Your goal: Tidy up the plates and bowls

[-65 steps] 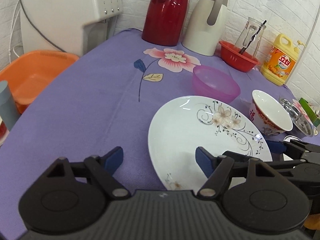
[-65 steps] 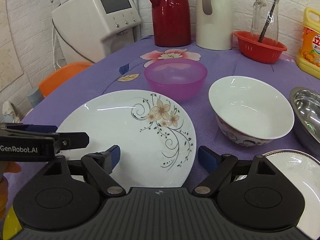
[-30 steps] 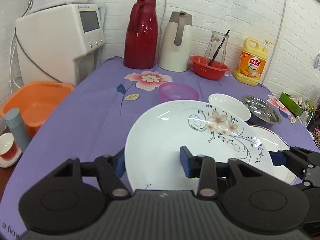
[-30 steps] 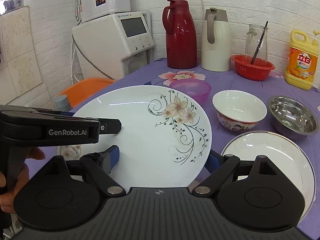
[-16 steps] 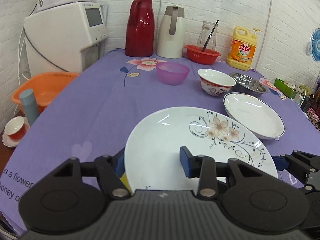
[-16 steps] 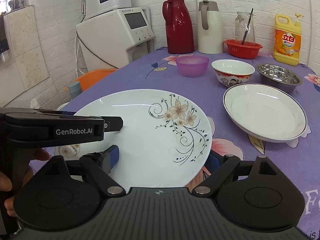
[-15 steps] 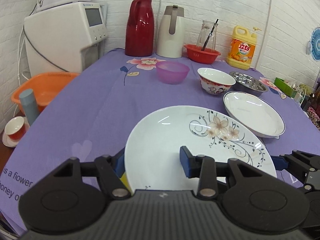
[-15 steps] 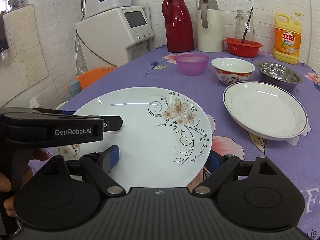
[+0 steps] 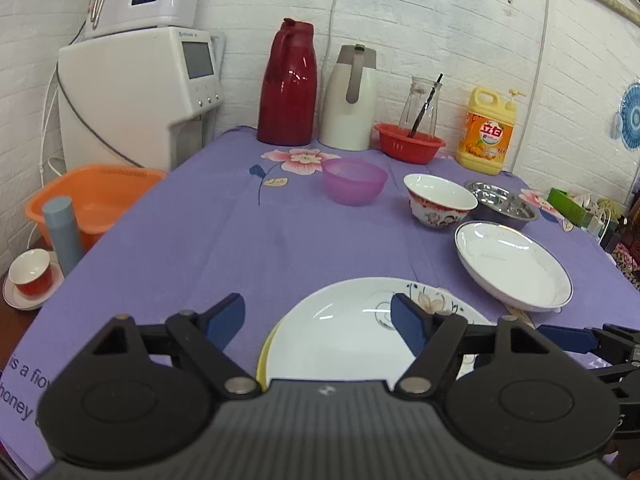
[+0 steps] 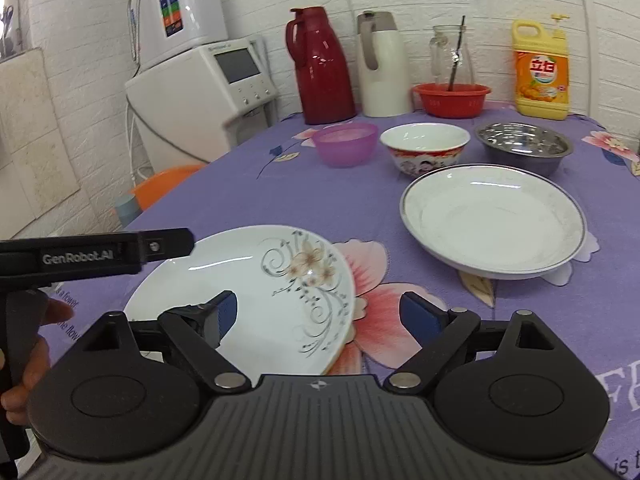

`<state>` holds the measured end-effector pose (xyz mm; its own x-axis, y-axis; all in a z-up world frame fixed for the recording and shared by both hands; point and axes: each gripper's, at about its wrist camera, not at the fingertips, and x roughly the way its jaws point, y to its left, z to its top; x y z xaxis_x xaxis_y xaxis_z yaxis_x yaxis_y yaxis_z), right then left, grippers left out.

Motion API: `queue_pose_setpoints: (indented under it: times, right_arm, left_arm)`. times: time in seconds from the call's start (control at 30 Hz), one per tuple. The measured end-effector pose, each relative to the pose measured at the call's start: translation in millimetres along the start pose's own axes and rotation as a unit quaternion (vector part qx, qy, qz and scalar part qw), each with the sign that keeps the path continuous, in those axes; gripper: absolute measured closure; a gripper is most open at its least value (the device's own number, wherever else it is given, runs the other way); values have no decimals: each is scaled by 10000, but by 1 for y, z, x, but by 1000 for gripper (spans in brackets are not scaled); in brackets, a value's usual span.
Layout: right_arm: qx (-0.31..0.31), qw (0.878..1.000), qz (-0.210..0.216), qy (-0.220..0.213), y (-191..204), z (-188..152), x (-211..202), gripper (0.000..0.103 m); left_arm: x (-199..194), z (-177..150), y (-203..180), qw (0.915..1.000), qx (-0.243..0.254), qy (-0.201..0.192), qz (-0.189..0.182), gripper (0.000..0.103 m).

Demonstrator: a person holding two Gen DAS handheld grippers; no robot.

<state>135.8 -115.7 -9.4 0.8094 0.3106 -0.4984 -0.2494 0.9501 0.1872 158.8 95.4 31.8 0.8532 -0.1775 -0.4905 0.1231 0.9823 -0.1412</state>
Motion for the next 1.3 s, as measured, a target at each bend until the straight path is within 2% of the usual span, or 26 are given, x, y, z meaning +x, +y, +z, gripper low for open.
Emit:
queue_pose_setpoints:
  times: [0.17, 0.37, 0.53, 0.67, 0.77, 0.93, 1.03, 1.3]
  right_arm:
    - [504, 9985, -198, -115, -33, 5, -9, 0]
    - [674, 9932, -918, -255, -81, 20, -12, 0]
    - [804, 9867, -1413, -82, -125, 29, 7, 0]
    - [878, 9864, -1386, 117, -145, 34, 32, 0]
    - [912, 9867, -1319, 274, -153, 36, 47, 0]
    - [674, 9894, -1252, 292, -150, 36, 53, 0]
    - [211, 9897, -1369, 371, -142, 33, 58, 0]
    - [242, 9894, -1383, 371, -145, 34, 56, 0]
  left_arm:
    - [16, 10, -12, 9993, -138, 181, -304, 29]
    - [53, 24, -47, 9950, -91, 563, -814, 29]
    - [89, 38, -79, 9906, 32, 877, -1052, 29]
    - [125, 51, -105, 9846, 114, 1210, -1259, 29]
    - [151, 60, -123, 9818, 250, 1382, -1281, 29]
    - [184, 61, -142, 9772, 370, 1709, -1204, 29]
    - [194, 57, -147, 9758, 494, 1813, -1115, 29]
    - [201, 50, -154, 9746, 684, 1880, -1011, 29]
